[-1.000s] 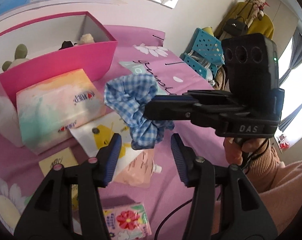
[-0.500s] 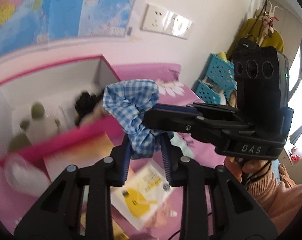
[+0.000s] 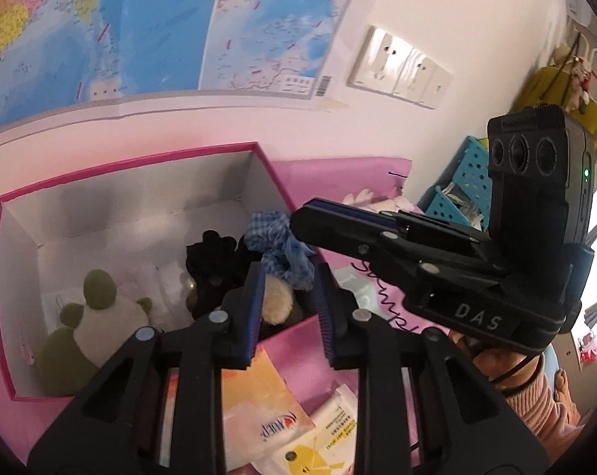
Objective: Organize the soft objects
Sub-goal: 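Carry the scrunchie into the pink box and open the right tool, then move the right tool to the yellow-duck wet wipes pack and grasp it, then lift the wet wipes pack and carry it over the pink box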
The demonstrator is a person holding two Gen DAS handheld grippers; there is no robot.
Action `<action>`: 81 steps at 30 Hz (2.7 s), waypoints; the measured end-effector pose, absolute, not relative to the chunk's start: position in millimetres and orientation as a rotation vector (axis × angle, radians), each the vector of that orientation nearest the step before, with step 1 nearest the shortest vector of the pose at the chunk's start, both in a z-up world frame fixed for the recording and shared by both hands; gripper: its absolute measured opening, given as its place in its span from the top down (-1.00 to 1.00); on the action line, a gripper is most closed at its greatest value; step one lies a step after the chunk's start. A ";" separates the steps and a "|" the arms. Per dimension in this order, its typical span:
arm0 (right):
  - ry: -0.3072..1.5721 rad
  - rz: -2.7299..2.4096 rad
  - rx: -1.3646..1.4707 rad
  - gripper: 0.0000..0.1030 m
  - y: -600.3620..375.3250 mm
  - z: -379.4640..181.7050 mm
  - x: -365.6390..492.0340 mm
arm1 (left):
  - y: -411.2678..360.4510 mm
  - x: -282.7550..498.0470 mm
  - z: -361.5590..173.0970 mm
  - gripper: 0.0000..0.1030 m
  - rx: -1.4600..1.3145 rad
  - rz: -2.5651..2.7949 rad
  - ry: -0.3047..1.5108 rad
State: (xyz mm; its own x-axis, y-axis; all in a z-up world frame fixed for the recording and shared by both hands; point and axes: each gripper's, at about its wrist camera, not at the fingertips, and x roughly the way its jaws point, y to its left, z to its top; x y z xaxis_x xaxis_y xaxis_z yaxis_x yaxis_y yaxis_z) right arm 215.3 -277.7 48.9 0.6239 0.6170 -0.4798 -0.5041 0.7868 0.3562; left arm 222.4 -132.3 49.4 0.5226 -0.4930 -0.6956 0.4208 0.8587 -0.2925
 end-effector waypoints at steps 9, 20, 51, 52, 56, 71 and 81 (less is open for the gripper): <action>0.664 0.609 0.228 0.72 -283.1 29.0 232.2 | -127.5 219.9 41.7 0.46 -0.082 -0.496 0.863; 0.645 0.670 0.273 0.23 -314.3 28.5 173.7 | -106.2 151.7 41.3 0.30 -0.042 -0.540 0.788; 0.964 0.704 0.336 -0.02 -316.2 -92.4 106.3 | -105.0 78.8 -53.2 0.31 -0.046 -0.593 1.023; 0.965 0.711 0.344 -0.02 -316.4 -93.3 106.3 | -106.0 79.5 -54.3 0.34 -0.051 -0.595 1.030; 0.965 0.710 0.361 0.23 -316.8 -96.2 103.3 | -107.4 77.6 -51.6 0.43 -0.040 -0.584 1.014; 0.924 0.719 0.410 0.57 -322.6 -88.2 86.8 | -101.9 69.2 -38.6 0.44 -0.032 -0.564 0.973; 0.835 0.729 0.366 0.57 -322.0 -51.5 79.5 | -92.2 64.2 -2.6 0.44 -0.032 -0.565 0.876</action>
